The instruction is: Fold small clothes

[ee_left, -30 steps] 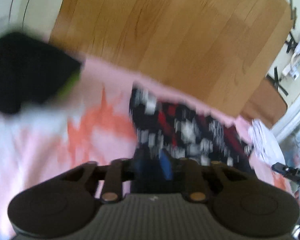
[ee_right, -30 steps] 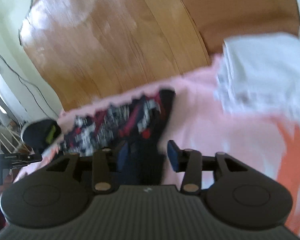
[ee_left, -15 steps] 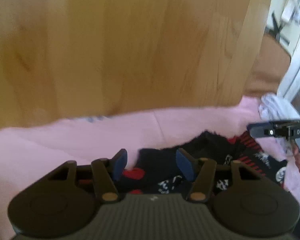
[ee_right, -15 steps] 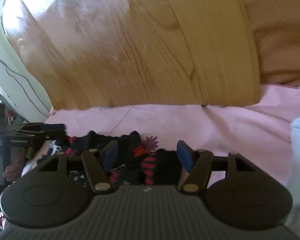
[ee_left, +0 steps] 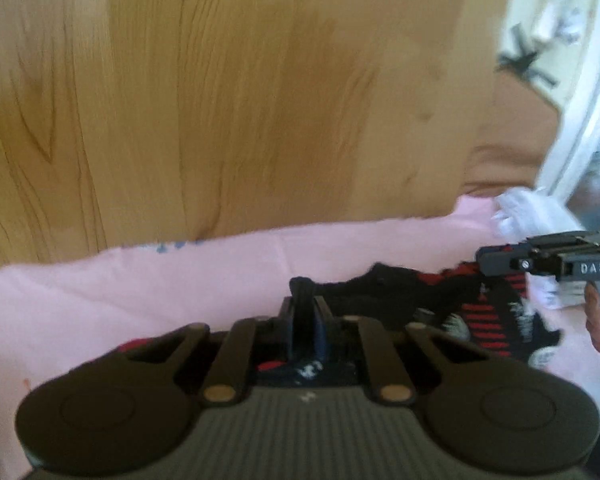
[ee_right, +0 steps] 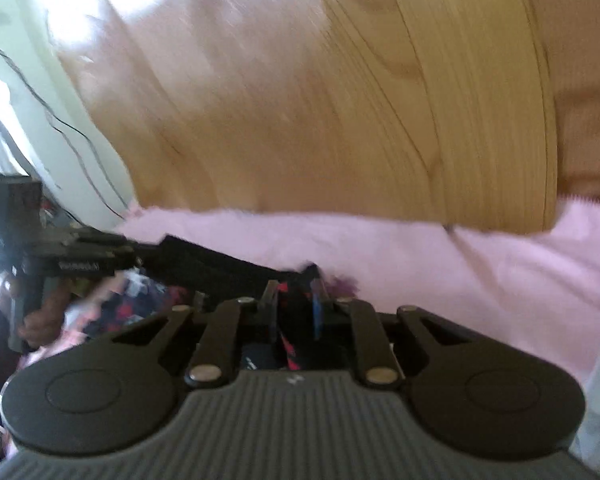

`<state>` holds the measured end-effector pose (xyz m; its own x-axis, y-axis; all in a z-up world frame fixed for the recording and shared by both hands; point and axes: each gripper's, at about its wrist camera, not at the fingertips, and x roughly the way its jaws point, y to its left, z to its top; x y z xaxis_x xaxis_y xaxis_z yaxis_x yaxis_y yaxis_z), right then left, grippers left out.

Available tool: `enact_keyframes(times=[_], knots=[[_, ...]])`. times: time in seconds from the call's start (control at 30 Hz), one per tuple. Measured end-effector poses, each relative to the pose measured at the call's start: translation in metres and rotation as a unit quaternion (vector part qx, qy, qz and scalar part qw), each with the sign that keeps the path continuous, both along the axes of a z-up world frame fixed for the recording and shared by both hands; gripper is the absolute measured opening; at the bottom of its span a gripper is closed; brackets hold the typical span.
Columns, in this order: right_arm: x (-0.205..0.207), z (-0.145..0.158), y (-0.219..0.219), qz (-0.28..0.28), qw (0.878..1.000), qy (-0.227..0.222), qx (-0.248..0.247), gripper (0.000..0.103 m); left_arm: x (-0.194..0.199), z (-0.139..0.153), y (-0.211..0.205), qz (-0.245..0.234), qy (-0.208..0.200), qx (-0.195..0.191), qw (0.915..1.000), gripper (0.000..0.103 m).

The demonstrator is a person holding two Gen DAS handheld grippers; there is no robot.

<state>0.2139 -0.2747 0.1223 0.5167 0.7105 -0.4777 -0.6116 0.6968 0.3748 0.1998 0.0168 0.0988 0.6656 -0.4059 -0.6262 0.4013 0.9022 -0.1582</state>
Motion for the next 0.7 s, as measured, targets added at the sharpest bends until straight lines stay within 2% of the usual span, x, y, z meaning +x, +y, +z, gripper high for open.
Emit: enact_keyframes(times=[0.07, 0.2, 0.3, 0.43, 0.57, 0.6, 0.63, 0.7], knots=[[-0.025, 0.017, -0.001, 0.007, 1.000, -0.020, -0.001, 0.018, -0.027, 0.014, 0.000, -0.003, -0.023, 0.000, 0.9997, 0.009], [-0.087, 0.041, -0.009, 0.024, 0.998, -0.052, 0.003, 0.018, -0.085, 0.034, 0.008, -0.009, -0.060, -0.025, 0.9978, 0.009], [-0.129, 0.042, -0.015, 0.029, 0.997, -0.068, -0.006, 0.018, -0.133, 0.040, 0.015, -0.013, -0.084, -0.043, 0.9955, 0.009], [-0.186, 0.025, -0.026, 0.028, 0.996, -0.083, -0.022, 0.018, -0.205, 0.026, 0.022, -0.021, -0.099, -0.053, 0.9935, 0.009], [-0.236, -0.006, -0.038, 0.015, 0.992, -0.109, -0.055, 0.019, -0.257, -0.008, 0.030, -0.007, -0.079, -0.072, 0.9942, 0.011], [-0.245, -0.017, -0.038, 0.011, 0.991, -0.115, -0.070, 0.017, -0.265, -0.022, 0.030, 0.000, -0.061, -0.074, 0.9954, 0.012], [-0.249, -0.028, -0.035, 0.005, 0.990, -0.107, -0.086, 0.017, -0.269, -0.034, 0.030, 0.005, -0.040, -0.078, 0.9961, 0.015], [-0.259, -0.042, -0.037, -0.005, 0.990, -0.095, -0.102, 0.019, -0.269, -0.058, 0.030, 0.018, 0.014, -0.087, 0.9960, 0.015]])
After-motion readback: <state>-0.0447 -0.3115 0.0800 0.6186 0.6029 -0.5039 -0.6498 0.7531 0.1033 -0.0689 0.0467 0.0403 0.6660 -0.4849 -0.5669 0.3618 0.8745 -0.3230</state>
